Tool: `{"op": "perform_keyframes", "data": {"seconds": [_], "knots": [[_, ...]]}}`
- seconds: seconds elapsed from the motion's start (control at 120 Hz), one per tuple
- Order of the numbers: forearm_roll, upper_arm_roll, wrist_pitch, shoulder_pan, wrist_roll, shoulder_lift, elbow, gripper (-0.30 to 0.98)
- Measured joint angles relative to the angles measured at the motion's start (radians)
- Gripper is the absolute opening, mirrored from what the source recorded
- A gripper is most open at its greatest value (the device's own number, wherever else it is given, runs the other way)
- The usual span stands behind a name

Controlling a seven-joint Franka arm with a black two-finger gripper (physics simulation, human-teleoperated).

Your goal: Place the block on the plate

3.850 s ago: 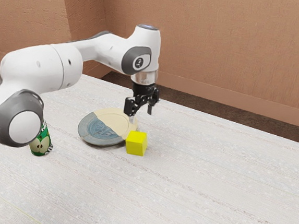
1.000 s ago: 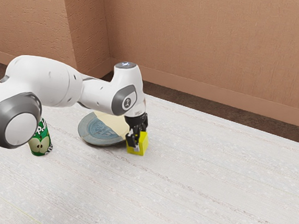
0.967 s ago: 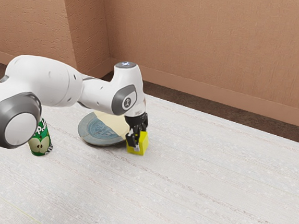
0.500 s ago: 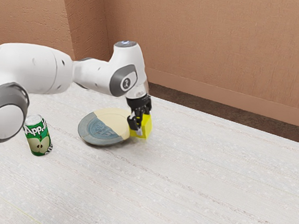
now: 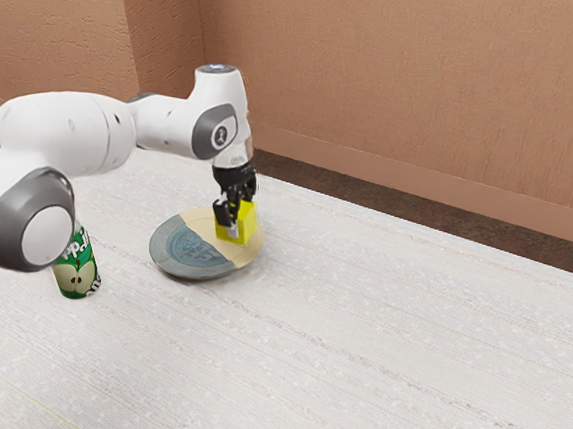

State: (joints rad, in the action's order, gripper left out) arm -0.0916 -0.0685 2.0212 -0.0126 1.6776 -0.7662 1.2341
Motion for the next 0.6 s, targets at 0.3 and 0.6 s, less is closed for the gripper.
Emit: {"op": "perform_keyframes", "data": {"seconds": [0.3, 0.6], "knots": [[-0.060, -0.002, -0.029, 0.083, -0.080, -0.011, 0.005, 0.39], [-0.080, -0.003, -0.035, 0.097, -0.144, -0.018, 0.006, 0.42]]}}
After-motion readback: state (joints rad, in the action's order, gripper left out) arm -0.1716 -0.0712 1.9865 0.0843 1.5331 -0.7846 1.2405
